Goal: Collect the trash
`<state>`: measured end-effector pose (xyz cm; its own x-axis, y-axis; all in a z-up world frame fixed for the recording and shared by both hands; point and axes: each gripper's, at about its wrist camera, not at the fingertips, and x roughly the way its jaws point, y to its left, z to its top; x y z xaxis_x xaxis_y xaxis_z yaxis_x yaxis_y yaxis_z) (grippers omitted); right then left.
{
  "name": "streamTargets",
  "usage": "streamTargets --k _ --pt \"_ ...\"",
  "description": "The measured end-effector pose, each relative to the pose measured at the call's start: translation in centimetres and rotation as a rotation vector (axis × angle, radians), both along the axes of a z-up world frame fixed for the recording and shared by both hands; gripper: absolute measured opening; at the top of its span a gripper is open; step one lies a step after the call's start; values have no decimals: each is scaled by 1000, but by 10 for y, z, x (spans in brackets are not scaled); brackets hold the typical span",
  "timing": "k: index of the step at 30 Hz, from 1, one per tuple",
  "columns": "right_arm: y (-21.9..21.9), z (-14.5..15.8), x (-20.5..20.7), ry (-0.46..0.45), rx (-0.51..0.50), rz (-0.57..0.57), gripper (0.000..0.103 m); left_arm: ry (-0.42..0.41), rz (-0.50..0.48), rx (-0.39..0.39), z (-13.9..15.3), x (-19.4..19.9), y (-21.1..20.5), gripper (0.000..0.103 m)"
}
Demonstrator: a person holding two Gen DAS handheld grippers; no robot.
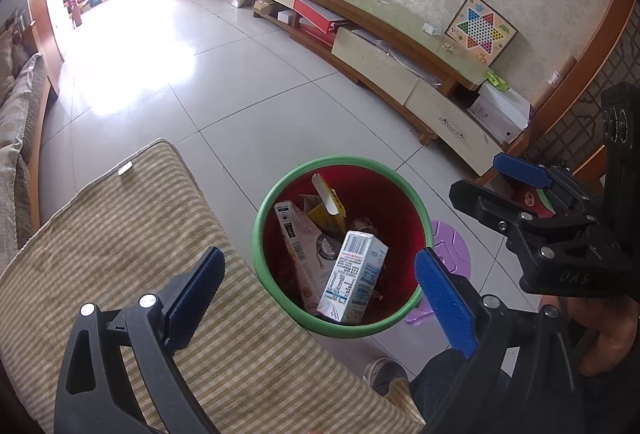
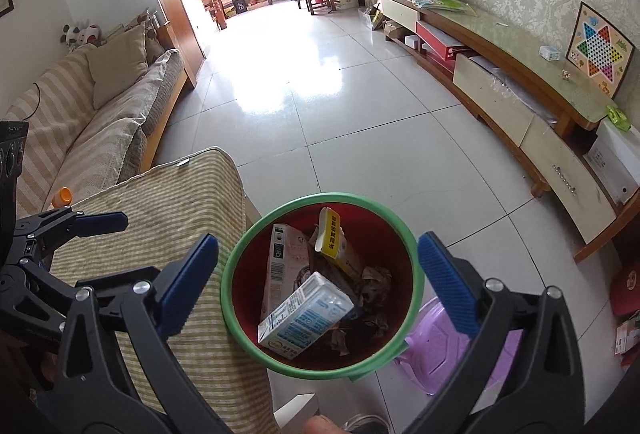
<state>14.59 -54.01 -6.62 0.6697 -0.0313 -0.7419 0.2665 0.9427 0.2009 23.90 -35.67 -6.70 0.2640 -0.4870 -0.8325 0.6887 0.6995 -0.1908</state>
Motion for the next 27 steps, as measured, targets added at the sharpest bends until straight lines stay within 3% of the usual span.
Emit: streamTargets --k 9,18,27 --pt "38 30 -4 -27 -11 25 98 -72 115 -48 28 -13 64 95" --pt "111 66 -10 -79 -42 108 98 -222 319 -61 69 -28 154 95" --pt "195 90 -21 -123 -70 221 98 -346 546 -68 102 -71 251 95"
